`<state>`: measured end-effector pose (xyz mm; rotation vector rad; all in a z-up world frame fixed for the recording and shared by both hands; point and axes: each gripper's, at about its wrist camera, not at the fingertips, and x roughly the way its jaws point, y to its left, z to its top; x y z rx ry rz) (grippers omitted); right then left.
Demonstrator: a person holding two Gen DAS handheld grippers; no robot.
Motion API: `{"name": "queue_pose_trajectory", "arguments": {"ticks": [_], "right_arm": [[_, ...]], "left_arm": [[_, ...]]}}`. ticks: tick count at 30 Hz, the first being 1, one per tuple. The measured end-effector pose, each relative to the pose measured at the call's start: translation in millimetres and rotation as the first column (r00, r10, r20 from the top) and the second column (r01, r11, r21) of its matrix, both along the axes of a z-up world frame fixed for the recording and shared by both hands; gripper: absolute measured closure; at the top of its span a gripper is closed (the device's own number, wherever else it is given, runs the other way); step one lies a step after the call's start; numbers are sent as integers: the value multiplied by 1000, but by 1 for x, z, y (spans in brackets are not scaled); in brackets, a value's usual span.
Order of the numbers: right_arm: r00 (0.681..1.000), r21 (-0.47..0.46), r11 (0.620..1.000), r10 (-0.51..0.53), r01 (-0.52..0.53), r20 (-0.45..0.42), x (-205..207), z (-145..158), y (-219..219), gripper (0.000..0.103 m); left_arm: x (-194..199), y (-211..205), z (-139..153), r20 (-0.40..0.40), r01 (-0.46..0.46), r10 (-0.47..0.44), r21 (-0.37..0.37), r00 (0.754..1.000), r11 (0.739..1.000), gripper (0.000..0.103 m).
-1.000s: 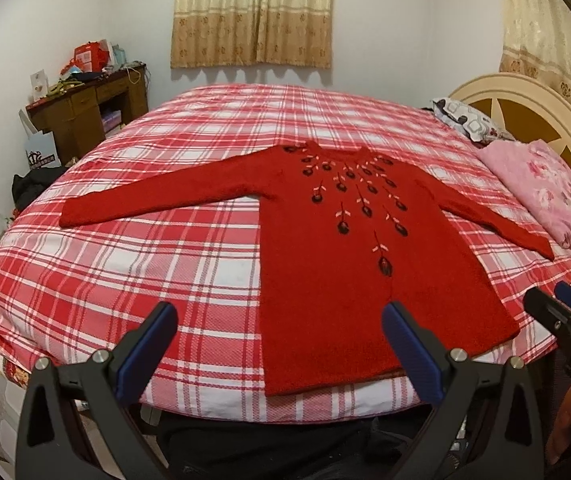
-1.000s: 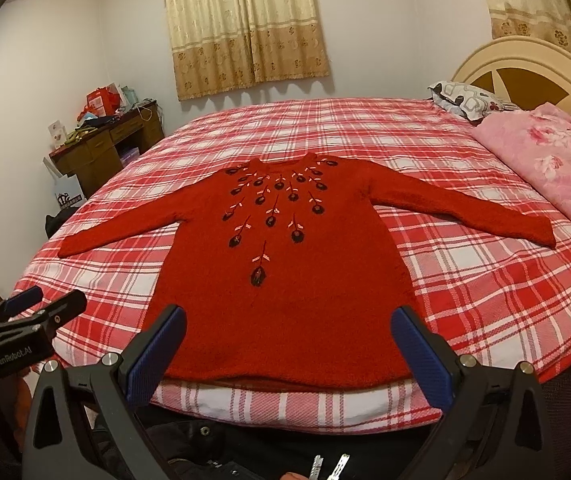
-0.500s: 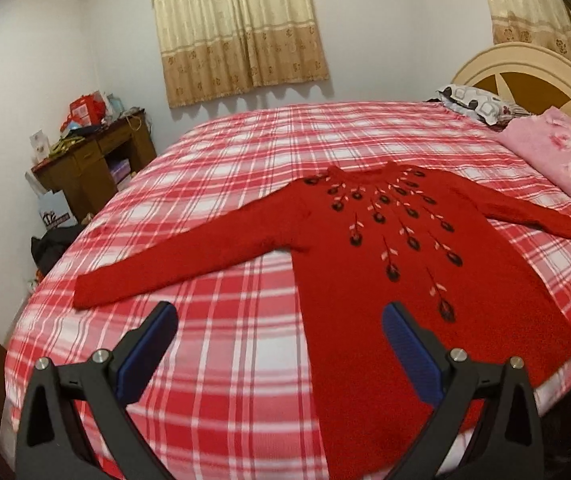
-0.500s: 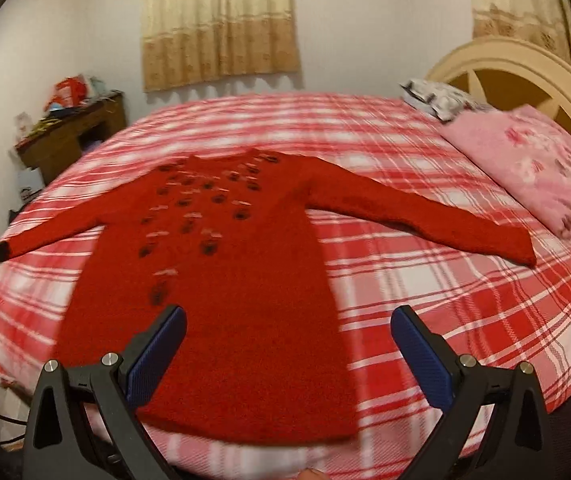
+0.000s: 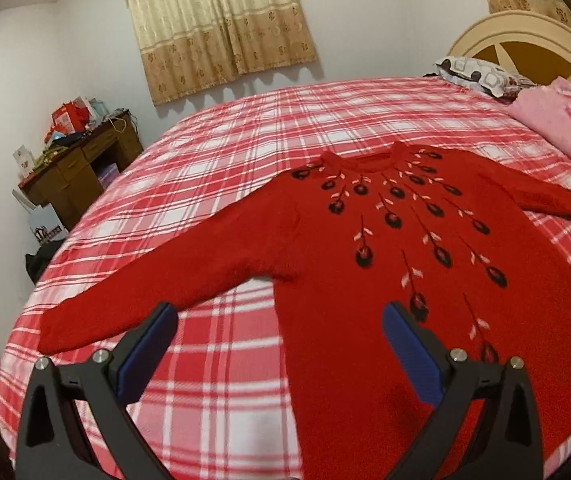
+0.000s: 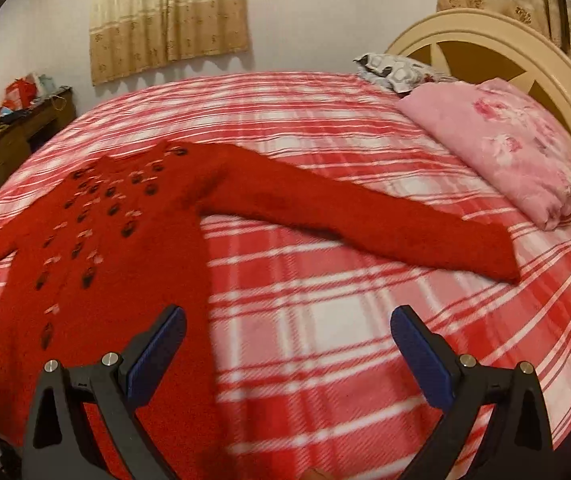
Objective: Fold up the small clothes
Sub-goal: 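Move the right gripper toward the sweater sleeve cuff near the pink pillow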
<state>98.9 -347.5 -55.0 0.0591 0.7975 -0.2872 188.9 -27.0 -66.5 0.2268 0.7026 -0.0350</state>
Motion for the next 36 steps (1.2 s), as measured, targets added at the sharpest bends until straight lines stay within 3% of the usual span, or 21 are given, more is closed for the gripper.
{"name": "queue_pose_trajectory", "arguments": {"ticks": [12, 20, 28, 31, 33, 36], "right_arm": [[983, -8, 984, -176, 176, -44, 28, -4, -98, 1], [937, 58, 936, -344, 347, -57, 19, 0, -188, 1], [906, 117, 900, -411, 421, -96, 14, -6, -238, 2], [913, 153, 901, -389, 405, -125, 19, -14, -242, 15], [911, 188, 893, -384, 408, -153, 23, -23, -247, 33], [913, 196, 895, -374, 401, -163, 27, -31, -247, 42]], "left_arm": [[53, -1, -15, 16, -58, 58, -35, 998, 998, 0], [86, 10, -27, -4, -104, 104, -28, 995, 994, 0], [101, 22, -33, -23, -148, 147, -53, 989, 988, 0], [101, 22, -36, -30, -139, 137, -55, 990, 989, 0], [100, 22, -36, -32, -136, 134, -60, 990, 989, 0], [99, 23, -34, -28, -136, 135, -59, 991, 989, 0]]}}
